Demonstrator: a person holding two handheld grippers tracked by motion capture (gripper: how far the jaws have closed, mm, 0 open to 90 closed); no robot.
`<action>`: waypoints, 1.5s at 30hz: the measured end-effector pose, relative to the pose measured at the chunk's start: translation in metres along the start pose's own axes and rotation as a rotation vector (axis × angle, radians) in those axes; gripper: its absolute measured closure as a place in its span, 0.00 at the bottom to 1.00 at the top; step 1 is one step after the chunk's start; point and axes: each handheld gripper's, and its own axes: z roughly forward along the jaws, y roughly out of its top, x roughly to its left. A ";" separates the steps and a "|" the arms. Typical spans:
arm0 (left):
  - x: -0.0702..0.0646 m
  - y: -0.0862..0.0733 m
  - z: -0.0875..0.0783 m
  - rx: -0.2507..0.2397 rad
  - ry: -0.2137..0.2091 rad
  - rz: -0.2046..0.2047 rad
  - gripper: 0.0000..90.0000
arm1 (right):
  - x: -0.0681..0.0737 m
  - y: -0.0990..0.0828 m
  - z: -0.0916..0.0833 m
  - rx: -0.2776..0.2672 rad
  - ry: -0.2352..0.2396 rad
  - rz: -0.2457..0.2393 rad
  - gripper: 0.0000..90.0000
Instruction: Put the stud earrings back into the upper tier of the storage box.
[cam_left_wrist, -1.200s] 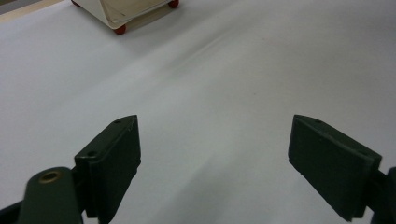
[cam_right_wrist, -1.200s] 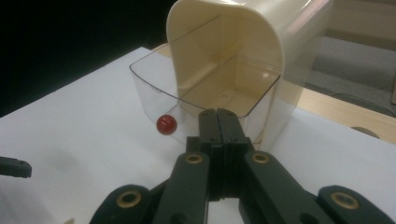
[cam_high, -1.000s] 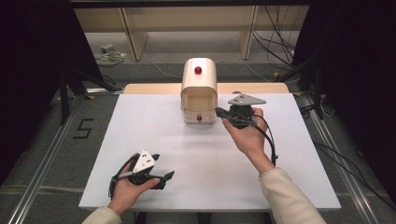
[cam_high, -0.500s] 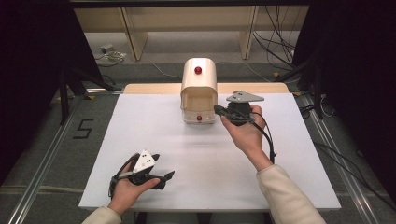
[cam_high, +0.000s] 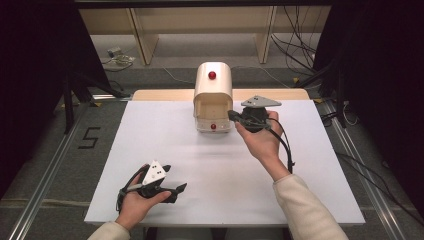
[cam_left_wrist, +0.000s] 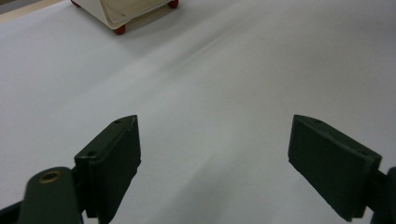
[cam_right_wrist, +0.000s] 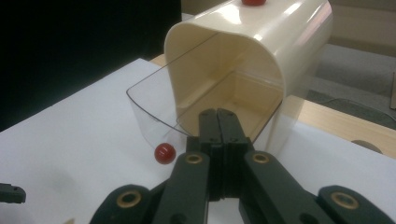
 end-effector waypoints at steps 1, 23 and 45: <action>0.000 0.000 0.000 0.001 0.000 0.000 0.19 | 0.000 0.000 0.000 0.002 0.000 0.000 1.00; 0.000 0.000 0.000 0.000 -0.002 0.000 0.19 | 0.001 0.006 0.008 -0.005 -0.001 0.007 1.00; 0.000 0.000 0.000 -0.001 -0.003 0.000 0.19 | -0.001 0.012 0.021 0.004 -0.017 -0.004 1.00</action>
